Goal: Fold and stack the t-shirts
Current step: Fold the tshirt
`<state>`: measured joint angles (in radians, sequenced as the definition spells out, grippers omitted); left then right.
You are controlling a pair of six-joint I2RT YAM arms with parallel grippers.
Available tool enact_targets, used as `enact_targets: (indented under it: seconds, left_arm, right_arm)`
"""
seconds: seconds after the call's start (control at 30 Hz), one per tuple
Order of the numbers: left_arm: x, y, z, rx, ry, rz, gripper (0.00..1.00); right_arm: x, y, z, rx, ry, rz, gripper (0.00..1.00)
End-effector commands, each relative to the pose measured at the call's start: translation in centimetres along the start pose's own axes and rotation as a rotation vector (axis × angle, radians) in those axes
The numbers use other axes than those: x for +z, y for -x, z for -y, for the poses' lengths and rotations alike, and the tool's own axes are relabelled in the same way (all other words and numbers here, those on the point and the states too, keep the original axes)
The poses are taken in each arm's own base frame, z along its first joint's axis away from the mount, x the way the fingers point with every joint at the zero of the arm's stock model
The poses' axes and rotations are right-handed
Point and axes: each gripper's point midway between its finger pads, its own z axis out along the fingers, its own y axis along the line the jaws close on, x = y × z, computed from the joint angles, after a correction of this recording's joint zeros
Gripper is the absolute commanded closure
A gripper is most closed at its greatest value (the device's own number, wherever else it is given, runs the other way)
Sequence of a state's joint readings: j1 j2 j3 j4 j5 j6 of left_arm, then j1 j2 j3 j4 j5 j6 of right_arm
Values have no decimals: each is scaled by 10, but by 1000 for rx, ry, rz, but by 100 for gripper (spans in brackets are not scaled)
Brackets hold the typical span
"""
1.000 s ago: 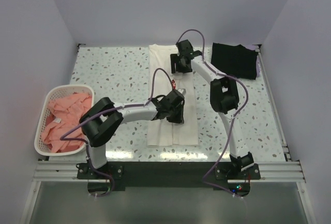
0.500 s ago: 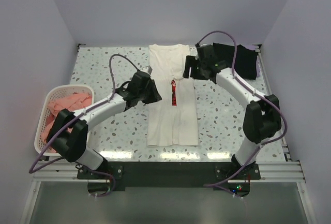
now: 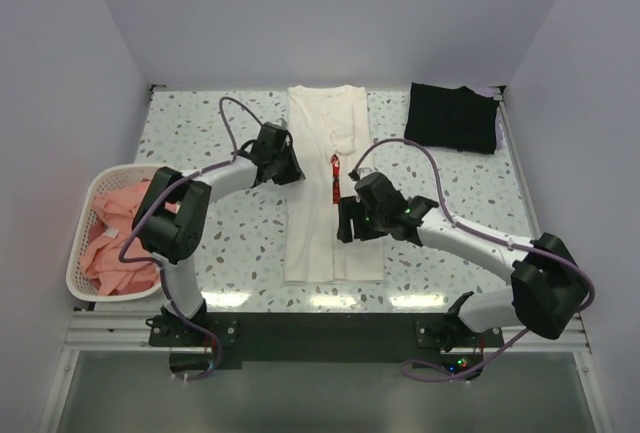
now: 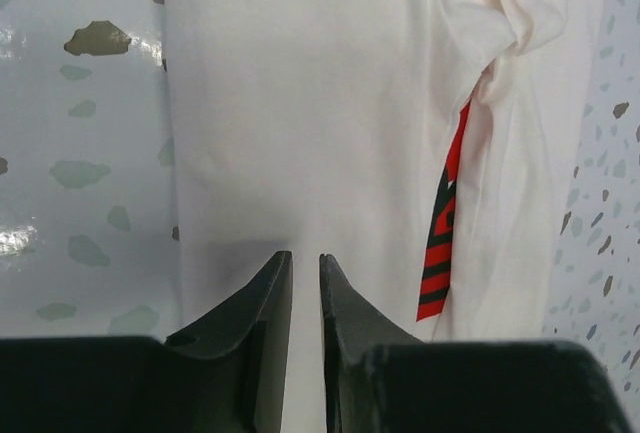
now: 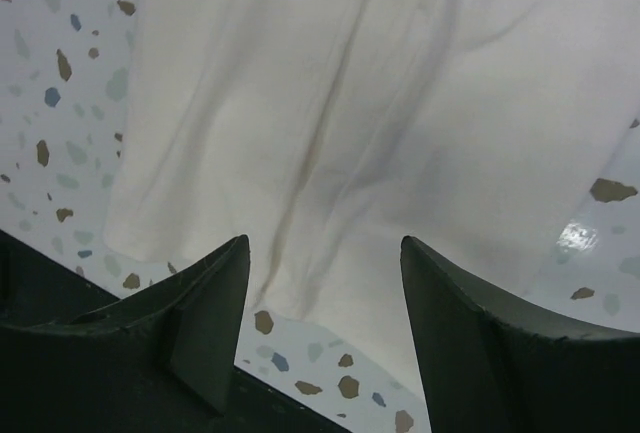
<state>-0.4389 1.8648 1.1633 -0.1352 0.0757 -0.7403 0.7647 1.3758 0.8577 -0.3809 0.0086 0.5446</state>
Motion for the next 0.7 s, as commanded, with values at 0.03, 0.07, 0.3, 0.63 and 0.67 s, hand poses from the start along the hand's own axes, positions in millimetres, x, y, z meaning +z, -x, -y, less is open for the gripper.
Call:
enact_targets:
  seconds: [0.03,0.07,0.3,0.63,0.67]
  left_arm:
    - [14,5,-10,5,51,18,79]
    - [19,-2,-19,0,81,-5,79]
    - [15,1,-19,-19,76,-30,78]
    - [-75,8,0,-28,22,34,53]
    - [-78,-13,-15,-27,46,-3,52]
  right_arm:
    - [-11,-9,-21,16,70,30,36]
    - [-12,-13,-19,22,68,24,37]
    - [-29,-46,11,103,-6,-7,43]
    - [-40,-88,66,284,-47,-102,44]
    - [-40,-90,68,317,-26,-117,45]
